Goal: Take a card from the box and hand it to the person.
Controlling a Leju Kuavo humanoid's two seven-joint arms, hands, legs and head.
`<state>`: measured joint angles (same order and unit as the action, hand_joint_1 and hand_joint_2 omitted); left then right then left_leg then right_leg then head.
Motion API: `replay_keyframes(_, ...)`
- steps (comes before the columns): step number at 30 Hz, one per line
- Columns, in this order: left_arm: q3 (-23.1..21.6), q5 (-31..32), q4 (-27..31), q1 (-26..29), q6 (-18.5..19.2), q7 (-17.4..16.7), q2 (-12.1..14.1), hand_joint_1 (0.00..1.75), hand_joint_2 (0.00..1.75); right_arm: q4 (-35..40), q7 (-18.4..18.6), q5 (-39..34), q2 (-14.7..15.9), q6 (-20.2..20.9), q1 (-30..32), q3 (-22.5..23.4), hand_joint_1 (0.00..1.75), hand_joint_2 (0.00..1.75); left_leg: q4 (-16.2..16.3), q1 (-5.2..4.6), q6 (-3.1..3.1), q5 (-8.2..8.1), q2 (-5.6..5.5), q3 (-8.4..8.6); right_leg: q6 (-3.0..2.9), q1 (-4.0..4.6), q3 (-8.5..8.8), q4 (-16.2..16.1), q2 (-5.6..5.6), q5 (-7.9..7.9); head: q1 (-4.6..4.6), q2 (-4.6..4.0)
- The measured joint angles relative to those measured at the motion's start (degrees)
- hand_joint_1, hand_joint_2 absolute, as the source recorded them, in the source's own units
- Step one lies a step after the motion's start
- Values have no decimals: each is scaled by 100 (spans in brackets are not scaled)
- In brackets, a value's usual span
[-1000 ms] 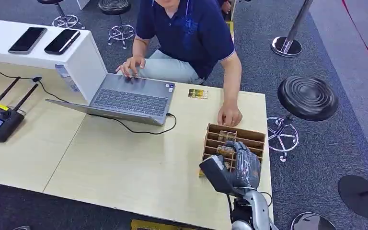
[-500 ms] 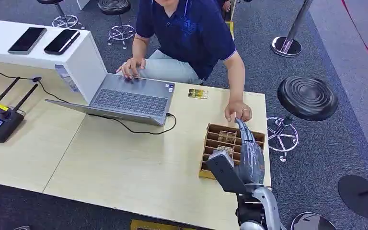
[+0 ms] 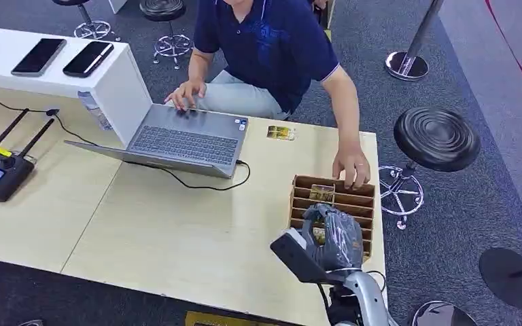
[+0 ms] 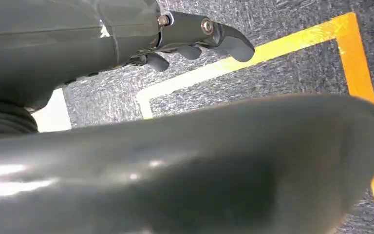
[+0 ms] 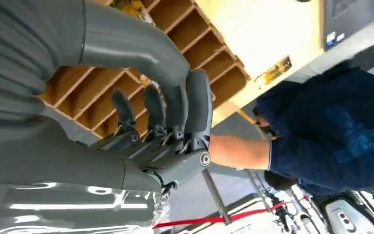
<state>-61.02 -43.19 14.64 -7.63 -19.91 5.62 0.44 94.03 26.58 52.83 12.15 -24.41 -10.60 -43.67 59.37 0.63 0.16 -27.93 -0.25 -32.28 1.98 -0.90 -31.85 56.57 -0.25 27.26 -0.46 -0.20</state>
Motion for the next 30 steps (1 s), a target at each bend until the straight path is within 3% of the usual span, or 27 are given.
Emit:
replay_keyframes(2, 0, 0, 0, -5, 0, -2, 0, 0, 0, -70, 48, 126, 0, 20, -2, -43, 119, 175, 0, 0, 0, 0, 0, 0, 0, 0, 0, 0, 0, 0, 2, 0)
replay_keyframes(4, 0, 0, 0, -8, 7, -7, 0, 0, 0, -144, 96, 284, -2, 87, -1, -72, 96, 175, 0, 0, 0, 0, 0, 0, 0, 0, 0, 0, 0, 0, 4, 0)
replay_keyframes(10, 0, 2, 2, -12, 15, -48, 0, 0, 0, -378, 236, 708, -11, 225, -7, -127, 70, 175, 0, 0, 0, 0, 0, 0, 0, 0, 0, 0, 0, 0, 2, 0)
replay_keyframes(17, 0, 9, 0, -15, 17, -81, 0, 0, 0, -590, 315, 986, -20, 315, -10, -162, 79, 175, 0, 0, 0, 0, 0, 0, 0, 0, 0, 0, 0, 0, 4, 0)
replay_keyframes(19, 0, 9, 2, -16, 17, -81, 0, 0, 0, -632, 337, 1064, -28, 348, -11, -162, 94, 175, 0, 0, 0, 0, 0, 0, 0, 0, 0, 0, 0, 0, 2, 0)
replay_keyframes(25, 0, 9, 2, -18, 17, -83, 0, 0, 0, -747, 356, 1141, -28, 400, -14, -164, 117, 175, 0, 0, 0, 0, 0, 0, 0, 0, 0, 0, 0, 0, 2, 0)
replay_keyframes(30, 0, 9, 0, -17, 24, -85, 0, 0, 0, -826, 407, 1254, -28, 439, -15, -164, 106, 175, 0, 0, 0, 0, 0, 0, 0, 0, 0, 0, 0, 0, 2, 0)
